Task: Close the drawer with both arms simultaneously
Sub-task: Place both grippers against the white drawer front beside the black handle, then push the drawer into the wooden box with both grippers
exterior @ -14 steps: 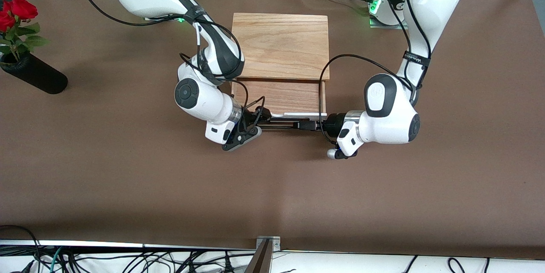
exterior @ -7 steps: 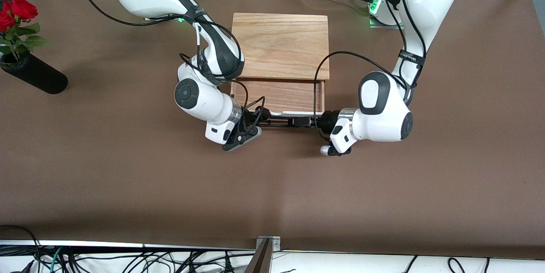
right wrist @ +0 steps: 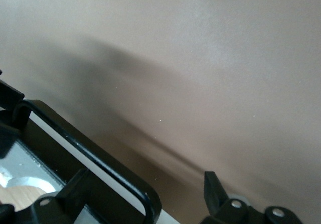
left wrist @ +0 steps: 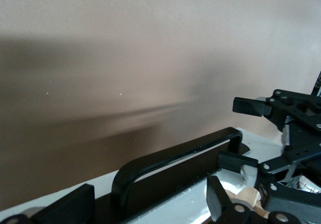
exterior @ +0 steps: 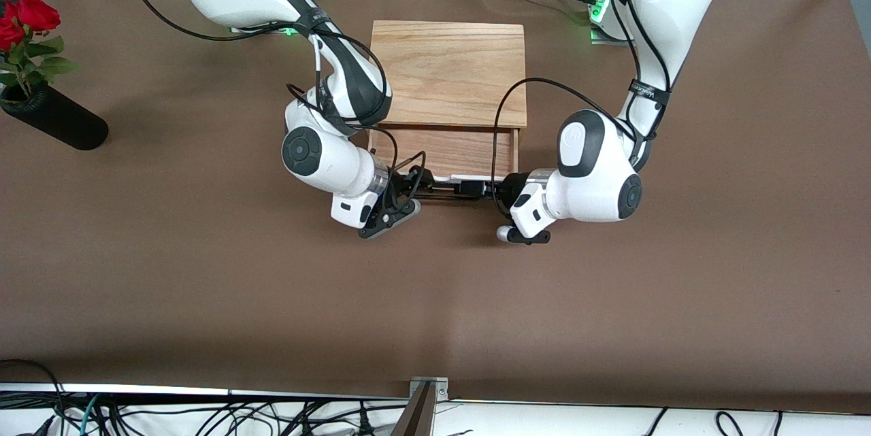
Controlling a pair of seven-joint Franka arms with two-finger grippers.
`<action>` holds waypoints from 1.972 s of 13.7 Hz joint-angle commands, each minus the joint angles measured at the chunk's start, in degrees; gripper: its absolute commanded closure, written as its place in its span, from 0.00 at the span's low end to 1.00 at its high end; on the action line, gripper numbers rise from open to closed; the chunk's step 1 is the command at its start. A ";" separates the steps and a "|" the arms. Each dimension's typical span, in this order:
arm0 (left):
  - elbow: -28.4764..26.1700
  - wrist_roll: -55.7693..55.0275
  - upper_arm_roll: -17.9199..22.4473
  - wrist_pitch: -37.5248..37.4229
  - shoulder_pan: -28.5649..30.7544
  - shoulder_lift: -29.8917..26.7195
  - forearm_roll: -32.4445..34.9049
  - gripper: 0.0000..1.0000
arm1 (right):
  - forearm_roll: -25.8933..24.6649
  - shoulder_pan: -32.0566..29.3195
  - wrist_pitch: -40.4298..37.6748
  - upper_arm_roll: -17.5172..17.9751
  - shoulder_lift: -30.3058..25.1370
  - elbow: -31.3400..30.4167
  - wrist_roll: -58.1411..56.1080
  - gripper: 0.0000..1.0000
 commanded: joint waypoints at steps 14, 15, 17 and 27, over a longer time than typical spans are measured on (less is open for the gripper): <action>-0.32 -0.26 0.38 -12.49 -1.20 -1.20 10.45 0.00 | 2.32 1.86 -12.41 1.64 -0.40 1.41 8.23 0.00; -0.58 -0.26 0.38 -12.58 -1.20 -1.20 10.45 0.00 | 2.32 1.77 -13.81 1.55 -0.67 1.41 8.50 0.00; -1.29 -0.35 0.38 -12.58 -1.38 -1.55 10.45 0.00 | 2.32 1.33 -16.62 1.55 -0.76 1.41 8.50 0.00; -2.17 -3.42 0.11 -18.82 -2.25 -1.99 15.11 0.00 | 2.41 2.30 -21.81 1.64 -0.67 1.41 11.76 0.00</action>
